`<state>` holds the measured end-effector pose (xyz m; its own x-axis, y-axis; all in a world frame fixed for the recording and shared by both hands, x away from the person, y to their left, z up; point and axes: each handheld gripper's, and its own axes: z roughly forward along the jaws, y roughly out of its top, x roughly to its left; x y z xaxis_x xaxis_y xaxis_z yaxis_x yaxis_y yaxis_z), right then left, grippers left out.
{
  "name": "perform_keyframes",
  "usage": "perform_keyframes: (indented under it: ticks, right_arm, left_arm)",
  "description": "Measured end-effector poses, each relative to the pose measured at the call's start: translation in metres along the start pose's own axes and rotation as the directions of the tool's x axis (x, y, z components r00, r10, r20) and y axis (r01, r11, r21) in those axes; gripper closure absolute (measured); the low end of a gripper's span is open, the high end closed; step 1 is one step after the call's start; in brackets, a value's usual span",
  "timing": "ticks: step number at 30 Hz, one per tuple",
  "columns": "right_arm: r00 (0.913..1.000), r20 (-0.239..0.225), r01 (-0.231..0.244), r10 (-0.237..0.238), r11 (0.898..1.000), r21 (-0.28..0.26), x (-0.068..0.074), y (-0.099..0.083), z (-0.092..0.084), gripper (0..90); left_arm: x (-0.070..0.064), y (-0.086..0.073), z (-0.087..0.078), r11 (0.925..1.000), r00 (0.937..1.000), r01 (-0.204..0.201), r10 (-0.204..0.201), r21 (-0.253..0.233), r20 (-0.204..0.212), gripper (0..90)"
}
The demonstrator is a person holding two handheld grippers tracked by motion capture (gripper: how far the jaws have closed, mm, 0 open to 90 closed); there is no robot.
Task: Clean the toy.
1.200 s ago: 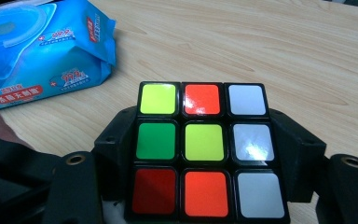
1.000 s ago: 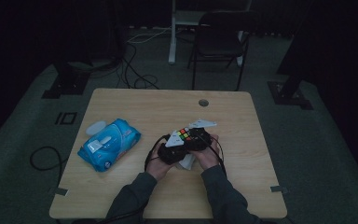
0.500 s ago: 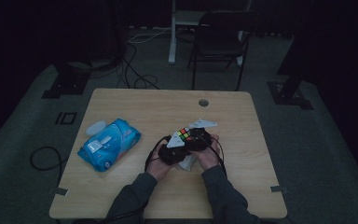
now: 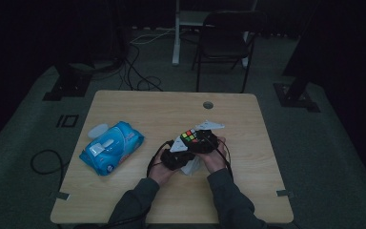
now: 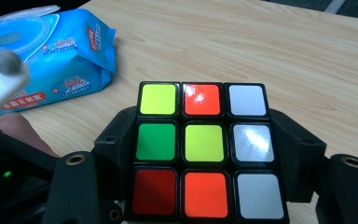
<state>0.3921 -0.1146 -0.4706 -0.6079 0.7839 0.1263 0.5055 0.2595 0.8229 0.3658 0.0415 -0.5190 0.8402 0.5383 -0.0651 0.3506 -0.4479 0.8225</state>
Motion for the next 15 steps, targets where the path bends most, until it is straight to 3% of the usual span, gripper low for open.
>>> perform_keyframes:
  ticks: [15]
  right_arm:
    - [1.0, -0.004, 0.009, -0.009, 1.0, -0.007, 0.0013, 0.001, -0.0035, 34.0]
  left_arm:
    - [0.0025, -0.0033, -0.0001, 0.9998, 0.9999, -0.01, 0.01, 0.016, -0.007, 88.0]
